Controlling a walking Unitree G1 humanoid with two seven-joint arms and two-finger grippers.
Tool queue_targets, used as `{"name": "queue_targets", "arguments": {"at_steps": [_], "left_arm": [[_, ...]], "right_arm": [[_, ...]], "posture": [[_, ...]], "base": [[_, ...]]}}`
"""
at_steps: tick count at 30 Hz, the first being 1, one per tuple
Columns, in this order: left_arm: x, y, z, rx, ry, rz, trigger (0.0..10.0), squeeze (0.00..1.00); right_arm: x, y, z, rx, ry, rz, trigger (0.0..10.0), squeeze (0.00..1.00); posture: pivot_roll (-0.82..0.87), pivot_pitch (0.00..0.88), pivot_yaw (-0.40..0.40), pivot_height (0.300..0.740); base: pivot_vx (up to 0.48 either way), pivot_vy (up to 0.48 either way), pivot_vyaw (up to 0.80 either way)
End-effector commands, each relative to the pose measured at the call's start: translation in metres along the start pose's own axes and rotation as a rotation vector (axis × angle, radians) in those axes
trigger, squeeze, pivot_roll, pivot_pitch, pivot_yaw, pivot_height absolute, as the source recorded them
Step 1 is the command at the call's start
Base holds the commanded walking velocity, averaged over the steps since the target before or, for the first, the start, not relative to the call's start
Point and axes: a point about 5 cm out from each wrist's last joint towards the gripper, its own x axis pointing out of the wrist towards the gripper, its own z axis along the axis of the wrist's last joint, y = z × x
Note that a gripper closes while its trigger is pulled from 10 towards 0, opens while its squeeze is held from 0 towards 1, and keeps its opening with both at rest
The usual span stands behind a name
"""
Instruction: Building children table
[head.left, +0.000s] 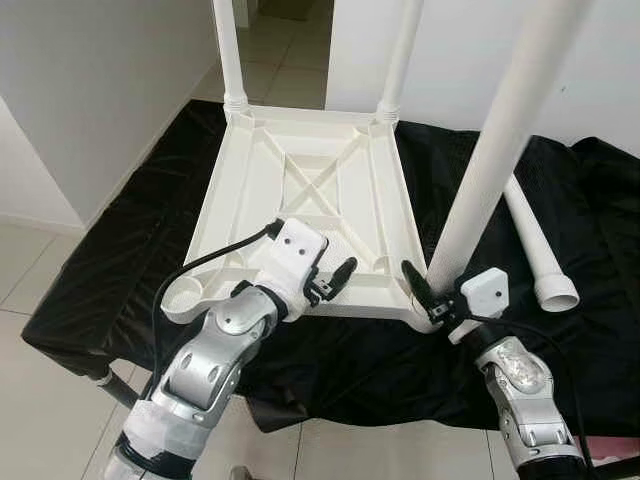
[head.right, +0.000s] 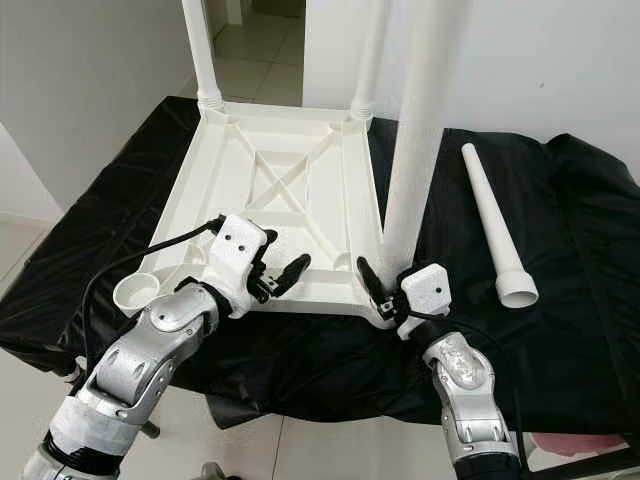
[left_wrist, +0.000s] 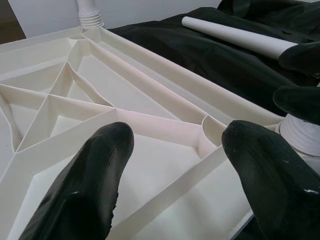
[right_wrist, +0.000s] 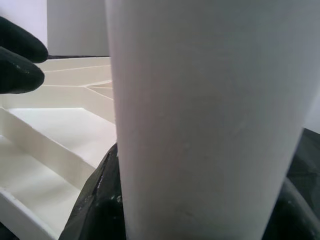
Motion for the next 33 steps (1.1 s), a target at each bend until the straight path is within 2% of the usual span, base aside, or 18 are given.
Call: {"name": "queue_targets", "arguments": {"at_steps": [1, 3, 5, 9, 13, 25, 27, 29, 30, 33], "left_arm": [[-0.001, 0.000, 0.000, 0.009, -0.001, -0.011, 10.0, 0.00], [-0.001, 0.000, 0.000, 0.010, -0.001, -0.010, 10.0, 0.00], [0.000, 0.000, 0.001, 0.011, 0.000, -0.008, 10.0, 0.00], [-0.001, 0.001, 0.001, 0.010, 0.000, -0.004, 10.0, 0.00], [-0.001, 0.001, 0.001, 0.011, 0.000, -0.001, 10.0, 0.00], [-0.002, 0.002, 0.001, 0.011, -0.003, 0.008, 10.0, 0.00], [-0.002, 0.002, 0.001, 0.014, -0.004, 0.010, 10.0, 0.00], [-0.001, 0.002, 0.001, 0.015, -0.004, 0.011, 10.0, 0.00], [-0.002, 0.002, 0.001, 0.016, -0.007, 0.012, 10.0, 0.00], [-0.001, 0.003, 0.002, 0.017, -0.009, 0.014, 10.0, 0.00]], "right_arm": [[-0.013, 0.006, -0.027, 0.026, 0.148, 0.042, 10.0, 0.00], [-0.013, 0.006, -0.028, 0.046, 0.149, 0.035, 10.0, 0.00], [-0.011, 0.005, -0.030, 0.119, 0.159, 0.005, 10.0, 0.00], [-0.009, 0.006, -0.033, 0.198, 0.177, -0.028, 10.0, 0.00], [-0.008, 0.007, -0.038, 0.249, 0.210, -0.055, 10.0, 0.00], [-0.008, 0.014, -0.047, 0.291, 0.283, -0.097, 10.0, 0.00], [-0.009, 0.012, -0.052, 0.347, 0.316, -0.157, 10.0, 0.00], [-0.009, 0.012, -0.053, 0.359, 0.323, -0.169, 10.0, 0.00], [-0.010, 0.012, -0.054, 0.417, 0.334, -0.201, 10.0, 0.00], [-0.010, 0.011, -0.055, 0.419, 0.345, -0.213, 10.0, 0.00]], "posture": [[-0.01, 0.076, -0.008, 0.740], [-0.01, 0.078, -0.009, 0.740], [-0.01, 0.081, -0.010, 0.740], [0.00, 0.082, -0.011, 0.740], [0.00, 0.086, -0.014, 0.740], [0.00, 0.086, -0.017, 0.740], [0.00, 0.086, -0.018, 0.740], [0.00, 0.086, -0.018, 0.740], [0.00, 0.086, -0.018, 0.740], [0.00, 0.086, -0.018, 0.740]], "base": [[0.000, 0.000, 0.00], [0.000, 0.000, 0.00], [0.000, 0.000, 0.00], [0.000, 0.000, 0.00], [0.000, 0.000, 0.00], [0.000, 0.000, 0.00], [0.000, 0.000, 0.00], [0.000, 0.000, 0.00], [0.000, 0.000, 0.00], [0.000, 0.000, 0.00]]}}
